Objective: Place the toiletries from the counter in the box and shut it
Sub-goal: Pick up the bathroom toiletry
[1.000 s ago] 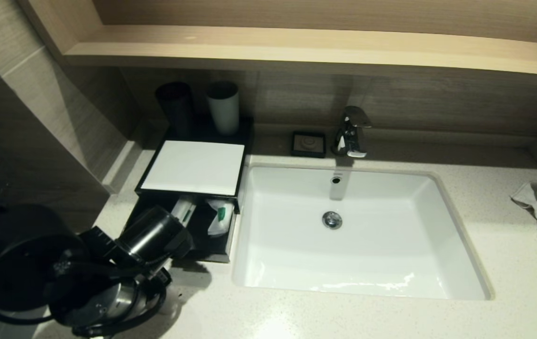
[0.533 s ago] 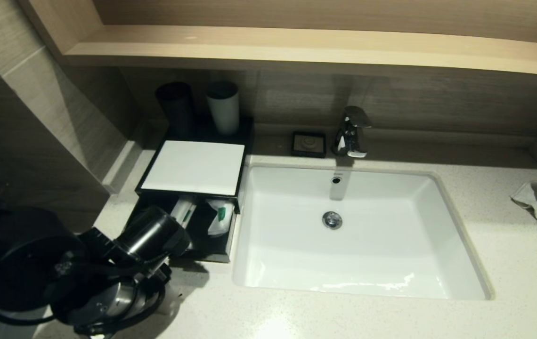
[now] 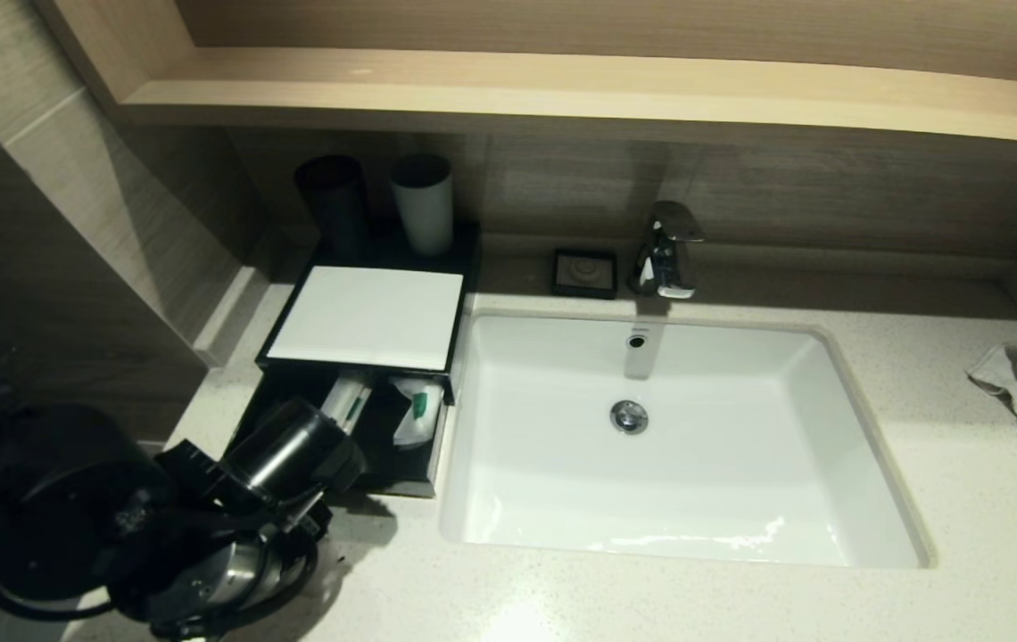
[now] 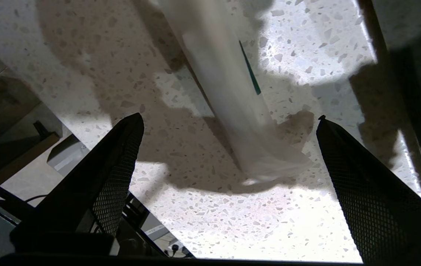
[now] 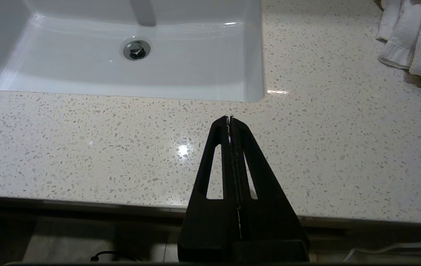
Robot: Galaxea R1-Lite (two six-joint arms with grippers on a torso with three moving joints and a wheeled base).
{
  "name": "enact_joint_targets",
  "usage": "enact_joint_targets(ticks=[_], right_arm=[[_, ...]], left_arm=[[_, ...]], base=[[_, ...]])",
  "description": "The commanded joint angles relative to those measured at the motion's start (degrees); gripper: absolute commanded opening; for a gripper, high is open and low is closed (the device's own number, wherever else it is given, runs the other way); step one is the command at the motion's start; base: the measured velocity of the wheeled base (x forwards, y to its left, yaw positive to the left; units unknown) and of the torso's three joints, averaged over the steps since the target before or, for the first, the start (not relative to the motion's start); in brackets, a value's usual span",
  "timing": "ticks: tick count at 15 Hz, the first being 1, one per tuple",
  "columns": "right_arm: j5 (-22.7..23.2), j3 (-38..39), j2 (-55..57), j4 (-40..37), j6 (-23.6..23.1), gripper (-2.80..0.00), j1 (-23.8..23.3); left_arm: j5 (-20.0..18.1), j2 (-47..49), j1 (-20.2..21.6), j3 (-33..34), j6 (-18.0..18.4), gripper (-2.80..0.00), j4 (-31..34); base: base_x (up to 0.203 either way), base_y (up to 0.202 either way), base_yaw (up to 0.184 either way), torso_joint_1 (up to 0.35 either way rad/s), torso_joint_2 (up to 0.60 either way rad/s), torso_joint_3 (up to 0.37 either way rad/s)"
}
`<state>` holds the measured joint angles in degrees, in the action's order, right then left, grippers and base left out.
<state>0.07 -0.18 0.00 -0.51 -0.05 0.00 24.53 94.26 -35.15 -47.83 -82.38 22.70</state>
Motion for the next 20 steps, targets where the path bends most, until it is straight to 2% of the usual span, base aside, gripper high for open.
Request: enact_joint_targets(ticks=[1,9,20], right_arm=[[0.02,0.01,0.0,-0.01,-0.03,-2.8,-0.07],[0.02,0.01,0.0,-0.01,-0.03,-2.8,-0.09],[0.02,0.01,0.0,-0.01,-0.03,-2.8,0.0]], left_arm=[[0.1,0.05,-0.01,0.86,-0.41,0.0,-0.41],[-0.8,-0.13,-0.01,3.0,-0.32,0.0,-3.54],[-0.88,-0.62,0.17,3.85,-0.24,0.0,-4.47]], base=[[0.0,0.0,0.0,0.0,0.0,0.0],[0.0,0.0,0.0,0.0,0.0,0.0],[0.0,0.0,0.0,0.0,0.0,0.0]])
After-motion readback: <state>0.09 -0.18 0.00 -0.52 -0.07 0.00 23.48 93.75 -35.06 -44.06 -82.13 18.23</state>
